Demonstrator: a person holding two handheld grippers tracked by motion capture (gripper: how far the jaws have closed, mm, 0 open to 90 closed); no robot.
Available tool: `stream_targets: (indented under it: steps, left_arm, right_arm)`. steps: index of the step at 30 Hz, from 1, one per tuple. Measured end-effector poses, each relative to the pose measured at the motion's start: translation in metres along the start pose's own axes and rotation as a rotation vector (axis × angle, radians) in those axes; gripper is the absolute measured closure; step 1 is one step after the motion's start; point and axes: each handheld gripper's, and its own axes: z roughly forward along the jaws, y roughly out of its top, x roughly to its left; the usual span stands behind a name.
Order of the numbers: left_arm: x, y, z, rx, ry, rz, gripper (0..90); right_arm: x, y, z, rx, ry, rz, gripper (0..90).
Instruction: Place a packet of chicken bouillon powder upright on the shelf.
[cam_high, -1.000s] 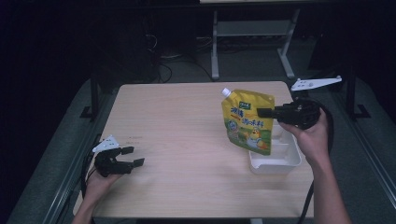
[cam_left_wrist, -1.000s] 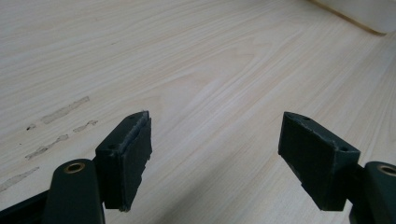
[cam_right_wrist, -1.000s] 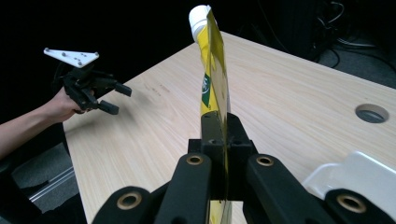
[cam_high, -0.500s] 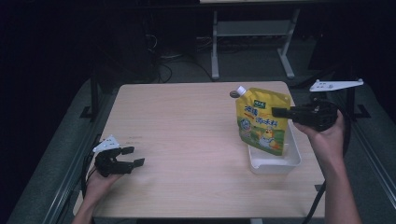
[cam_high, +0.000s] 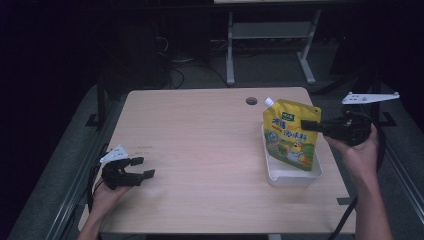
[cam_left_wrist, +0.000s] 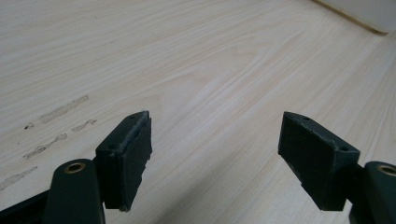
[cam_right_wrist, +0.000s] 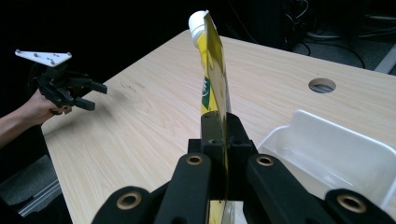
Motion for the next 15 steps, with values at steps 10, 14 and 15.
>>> stream_targets:
  steps: [10, 14, 15]
  left_arm:
    - [0.0007, 0.0000, 0.0005, 0.000, -0.001, -0.001, 25.2]
    - [0.0005, 0.0000, 0.0005, 0.000, -0.001, -0.002, 25.2]
    - [0.0005, 0.0000, 0.0004, -0.001, 0.000, -0.002, 25.2]
  right_arm:
    - [-0.0091, -0.0087, -0.0031, -0.002, 0.018, 0.008, 89.5]
    - [-0.0092, -0.0075, -0.0025, 0.006, 0.023, 0.003, 89.5]
    - [-0.0088, -0.0068, -0.0024, 0.008, 0.030, 0.002, 89.5]
